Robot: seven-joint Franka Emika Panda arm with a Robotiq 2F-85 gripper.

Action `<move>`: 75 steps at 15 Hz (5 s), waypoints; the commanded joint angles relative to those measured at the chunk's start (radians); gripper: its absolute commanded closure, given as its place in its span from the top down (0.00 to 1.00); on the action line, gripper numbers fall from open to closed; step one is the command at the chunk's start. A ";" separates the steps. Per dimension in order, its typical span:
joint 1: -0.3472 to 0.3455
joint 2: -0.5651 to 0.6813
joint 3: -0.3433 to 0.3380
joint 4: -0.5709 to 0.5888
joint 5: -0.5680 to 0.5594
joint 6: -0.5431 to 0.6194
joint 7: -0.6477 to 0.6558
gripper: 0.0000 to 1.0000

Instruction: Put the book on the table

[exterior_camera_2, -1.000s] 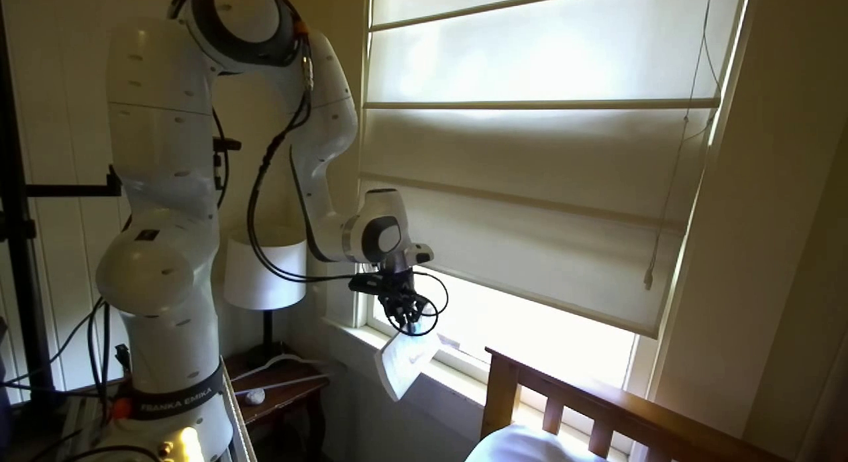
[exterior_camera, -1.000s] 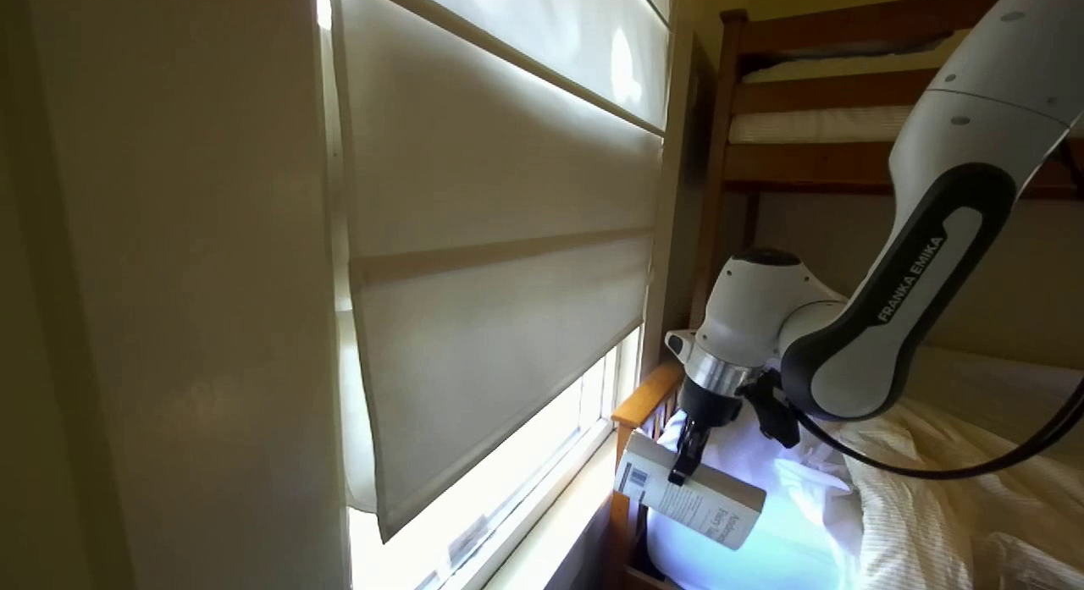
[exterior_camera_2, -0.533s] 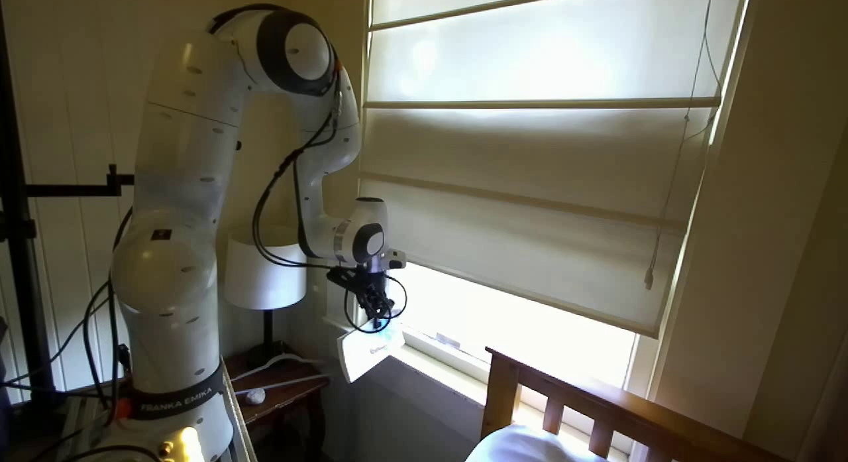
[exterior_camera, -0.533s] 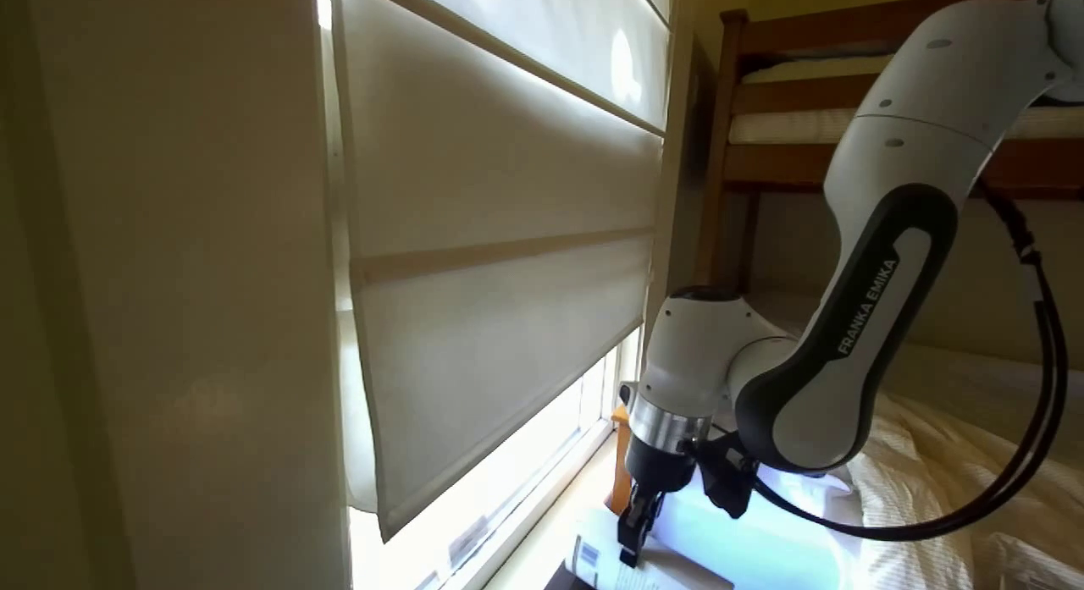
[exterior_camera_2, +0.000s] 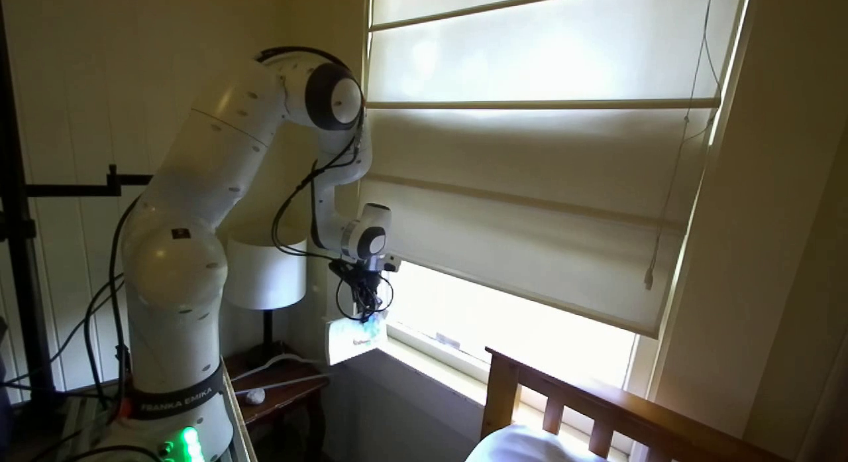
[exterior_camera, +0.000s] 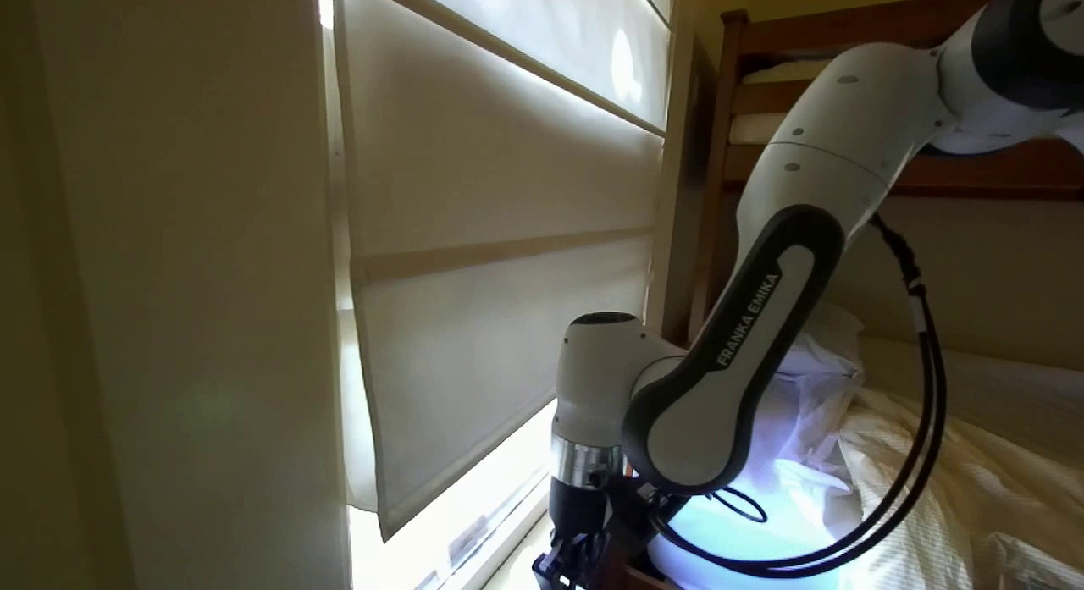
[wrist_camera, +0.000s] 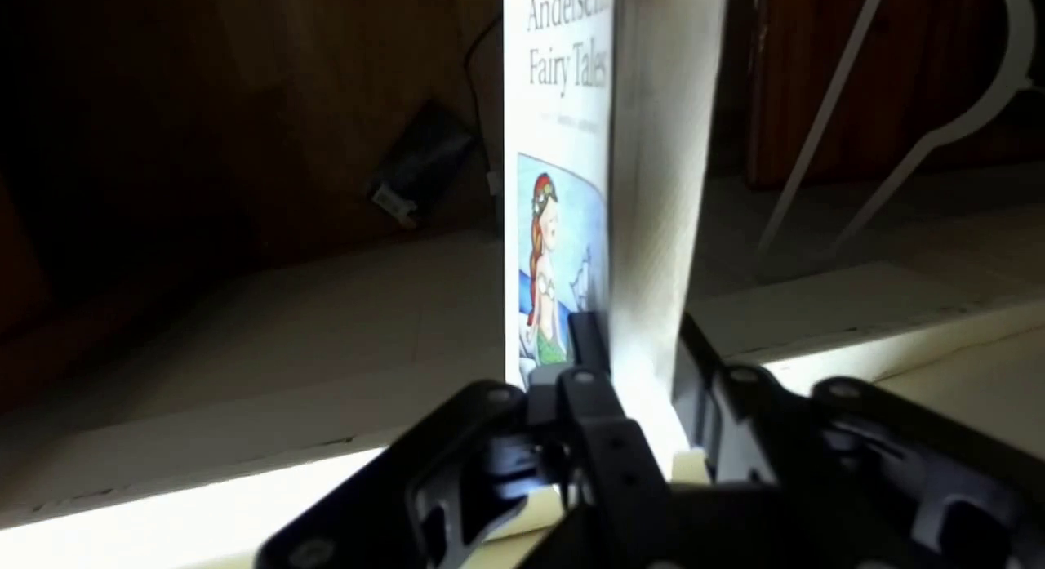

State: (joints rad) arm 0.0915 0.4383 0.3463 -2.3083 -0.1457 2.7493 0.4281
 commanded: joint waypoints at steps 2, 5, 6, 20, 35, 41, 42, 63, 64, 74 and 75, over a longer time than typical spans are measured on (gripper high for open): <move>0.078 0.142 -0.004 0.199 0.221 -0.198 -0.152 0.06; 0.102 0.201 -0.015 0.276 0.301 -0.336 -0.200 0.06; 0.104 0.222 -0.015 0.293 0.317 -0.359 -0.225 0.06; 0.171 0.333 -0.074 0.330 0.303 -0.297 -0.265 0.06; 0.072 0.476 0.182 0.070 0.297 0.290 -0.414 0.06; 0.032 0.624 0.214 0.135 0.219 0.373 -0.515 0.06; 0.040 0.646 0.205 0.157 0.210 0.375 -0.512 0.06; -0.007 0.914 0.314 0.408 0.110 0.389 -0.569 0.06; -0.028 0.937 0.339 0.414 0.097 0.374 -0.582 0.06; -0.096 1.070 0.423 0.527 0.221 0.136 -0.855 0.06; -0.085 1.068 0.416 0.543 0.245 0.119 -0.890 0.06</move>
State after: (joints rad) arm -0.0105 1.5060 0.7505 -1.8108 0.0140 2.9378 -0.3594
